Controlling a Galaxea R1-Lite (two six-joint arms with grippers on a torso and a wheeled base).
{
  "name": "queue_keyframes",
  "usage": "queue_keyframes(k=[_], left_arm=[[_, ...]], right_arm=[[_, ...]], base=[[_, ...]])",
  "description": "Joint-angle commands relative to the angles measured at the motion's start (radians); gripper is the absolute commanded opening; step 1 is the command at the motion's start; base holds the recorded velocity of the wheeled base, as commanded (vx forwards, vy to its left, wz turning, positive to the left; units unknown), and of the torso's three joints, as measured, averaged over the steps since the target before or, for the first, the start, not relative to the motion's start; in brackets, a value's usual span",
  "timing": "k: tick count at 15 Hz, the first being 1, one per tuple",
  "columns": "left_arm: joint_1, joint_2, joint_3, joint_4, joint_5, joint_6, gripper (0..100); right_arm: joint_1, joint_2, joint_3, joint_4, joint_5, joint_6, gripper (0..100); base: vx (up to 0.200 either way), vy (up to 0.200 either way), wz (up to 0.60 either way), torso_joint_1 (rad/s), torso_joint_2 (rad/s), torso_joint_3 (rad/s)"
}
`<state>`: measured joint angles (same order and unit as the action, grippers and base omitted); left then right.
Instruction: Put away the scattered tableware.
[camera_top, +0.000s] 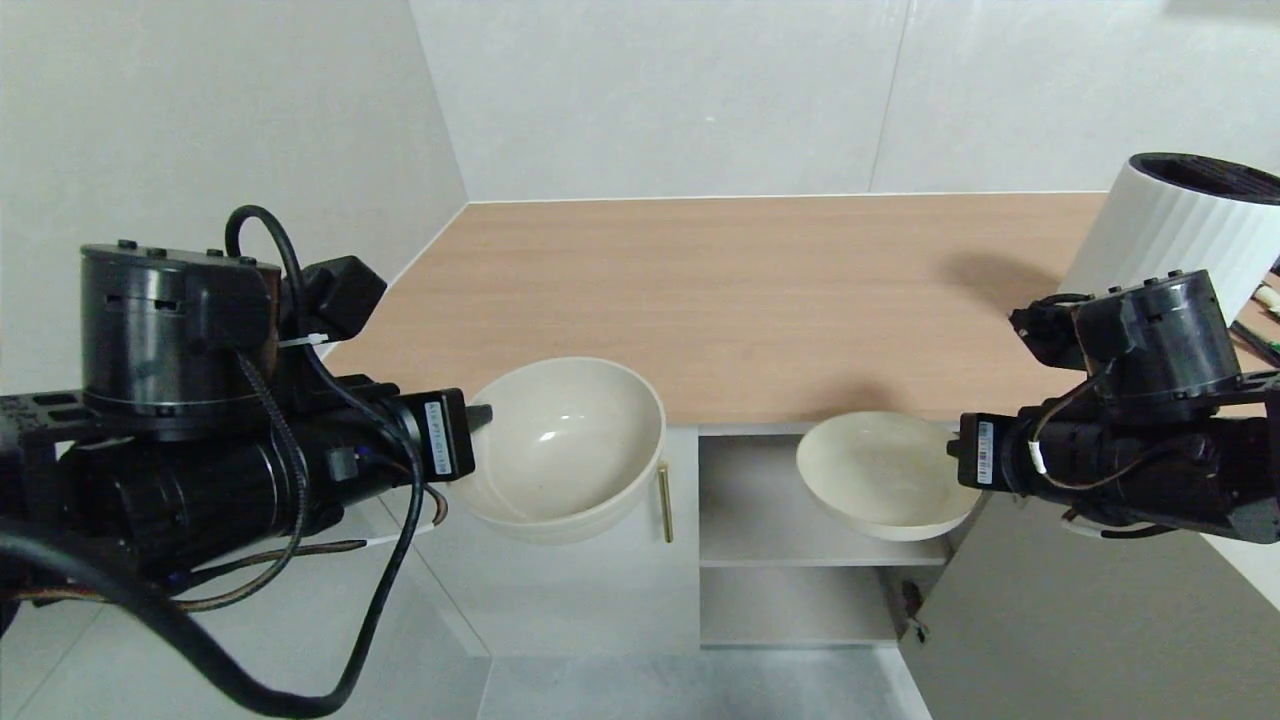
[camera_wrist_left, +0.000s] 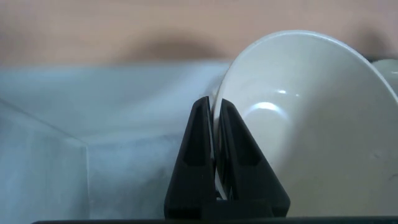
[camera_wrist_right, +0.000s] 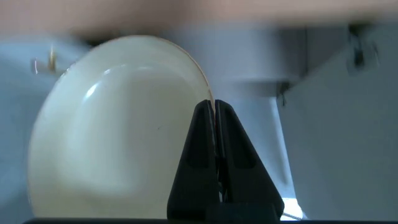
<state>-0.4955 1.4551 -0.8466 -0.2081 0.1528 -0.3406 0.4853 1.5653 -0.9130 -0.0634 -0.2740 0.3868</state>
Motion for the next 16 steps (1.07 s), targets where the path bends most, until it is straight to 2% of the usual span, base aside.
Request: queue_keyframes(k=[1,8,16], left_arm=[[-0.001,0.008,0.0,-0.001,0.001,0.0,0],[-0.003,0.018,0.004,-0.001,0.001,0.0,0],[-0.003,0.024,0.006,-0.001,0.001,0.0,0]], right_arm=[[-0.001,0.016,0.017,-0.01,-0.001,-0.003,0],[-0.004,0.028,0.069,-0.115,-0.005,-0.017,0],[-0.004,0.053,0.131,-0.234,-0.005,-0.052,0]], base=[[0.0,0.0,0.0,0.0,0.0,0.0],[0.0,0.0,0.0,0.0,0.0,0.0],[0.0,0.0,0.0,-0.192,0.42,0.223]])
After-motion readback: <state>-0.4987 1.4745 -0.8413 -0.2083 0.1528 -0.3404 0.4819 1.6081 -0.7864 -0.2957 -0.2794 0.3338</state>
